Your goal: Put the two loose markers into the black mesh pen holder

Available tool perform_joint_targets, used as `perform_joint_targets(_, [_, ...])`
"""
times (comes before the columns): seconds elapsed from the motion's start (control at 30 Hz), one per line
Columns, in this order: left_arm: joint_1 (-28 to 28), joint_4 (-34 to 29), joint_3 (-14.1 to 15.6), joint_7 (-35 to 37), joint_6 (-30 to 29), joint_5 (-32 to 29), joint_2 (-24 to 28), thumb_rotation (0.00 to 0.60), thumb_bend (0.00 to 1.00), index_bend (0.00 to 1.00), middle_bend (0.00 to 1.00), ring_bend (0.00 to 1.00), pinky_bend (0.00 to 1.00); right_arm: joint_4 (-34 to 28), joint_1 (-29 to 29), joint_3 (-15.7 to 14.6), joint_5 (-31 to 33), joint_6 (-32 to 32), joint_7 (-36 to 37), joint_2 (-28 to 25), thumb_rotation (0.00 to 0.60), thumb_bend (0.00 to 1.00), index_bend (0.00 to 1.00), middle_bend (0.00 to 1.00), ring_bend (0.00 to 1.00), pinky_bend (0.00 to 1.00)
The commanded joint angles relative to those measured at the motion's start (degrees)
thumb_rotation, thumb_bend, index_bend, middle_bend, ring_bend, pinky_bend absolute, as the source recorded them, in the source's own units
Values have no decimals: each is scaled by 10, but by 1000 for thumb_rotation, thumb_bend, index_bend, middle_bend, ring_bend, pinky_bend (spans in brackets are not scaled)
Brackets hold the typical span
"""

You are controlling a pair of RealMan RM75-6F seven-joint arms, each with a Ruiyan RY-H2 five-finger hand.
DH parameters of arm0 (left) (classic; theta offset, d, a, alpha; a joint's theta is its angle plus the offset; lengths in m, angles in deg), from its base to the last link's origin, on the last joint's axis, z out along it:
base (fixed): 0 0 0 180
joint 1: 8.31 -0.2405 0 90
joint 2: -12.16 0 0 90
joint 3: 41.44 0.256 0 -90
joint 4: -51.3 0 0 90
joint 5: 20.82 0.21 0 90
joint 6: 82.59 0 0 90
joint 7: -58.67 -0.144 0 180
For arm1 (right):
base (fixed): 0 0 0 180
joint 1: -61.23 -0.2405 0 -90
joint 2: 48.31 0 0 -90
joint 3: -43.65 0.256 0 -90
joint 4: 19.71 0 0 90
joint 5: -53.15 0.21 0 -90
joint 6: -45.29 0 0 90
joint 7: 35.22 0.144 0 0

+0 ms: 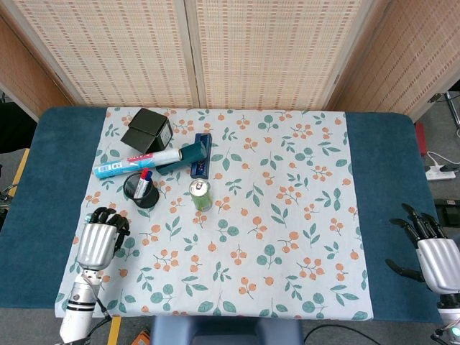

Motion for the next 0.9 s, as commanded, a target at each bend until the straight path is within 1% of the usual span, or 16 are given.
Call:
perform_joint_targets(0.03, [25, -175, -71, 51, 25, -29, 138, 600, 342, 562, 655, 284, 235, 1, 0, 0, -2, 2, 4, -1, 600, 57, 253, 35, 177, 118])
perform_joint_targets(0.1, [45, -212, -97, 102, 70, -70, 168, 600, 342, 561, 655, 284, 236, 2, 1, 0, -2, 3, 7, -2, 600, 57, 253, 36, 177, 118])
perform_joint_targets(0.17, [67, -233, -120, 158, 119, -112, 187, 600, 341, 561, 655, 284, 236, 2, 2, 0, -1, 5, 9, -2, 600, 57, 253, 35, 177, 118])
perform_joint_targets(0.2, [82, -239, -133, 191, 152, -139, 198, 600, 342, 560, 654, 284, 236, 2, 3, 1, 0, 6, 9, -3, 600, 57, 253, 35, 177, 118])
perform_joint_targets(0.27, [105, -232, -151, 226, 193, -171, 204, 600, 342, 559, 653, 285, 236, 3, 3, 1, 2, 7, 10, -3, 600, 57, 253, 35, 177, 118])
perform_joint_targets(0.33, [132, -207, -161, 233, 219, -199, 194, 600, 341, 560, 654, 285, 236, 4, 3, 2, 4, 5, 11, -3, 600, 57, 253, 36, 177, 118])
perform_joint_targets(0.47, [174, -153, -170, 245, 243, -233, 152, 600, 341, 556, 649, 284, 236, 7, 1, 3, 10, 0, 11, -2, 600, 57, 254, 35, 177, 118])
perform_joint_targets(0.6, [209, -78, -171, 255, 266, -268, 110, 600, 341, 550, 643, 284, 236, 8, 1, 5, 15, -3, 10, -1, 600, 57, 254, 35, 177, 118])
perform_joint_targets(0.7, [220, -41, -168, 269, 280, -284, 92, 600, 341, 539, 635, 284, 235, 7, 1, 6, 16, -2, 7, -1, 600, 57, 254, 35, 177, 118])
perform_joint_targets(0.9, [226, 13, -156, 294, 288, -291, 70, 600, 341, 533, 628, 284, 232, 5, -1, 5, 19, -9, 1, 1, 600, 57, 257, 35, 177, 118])
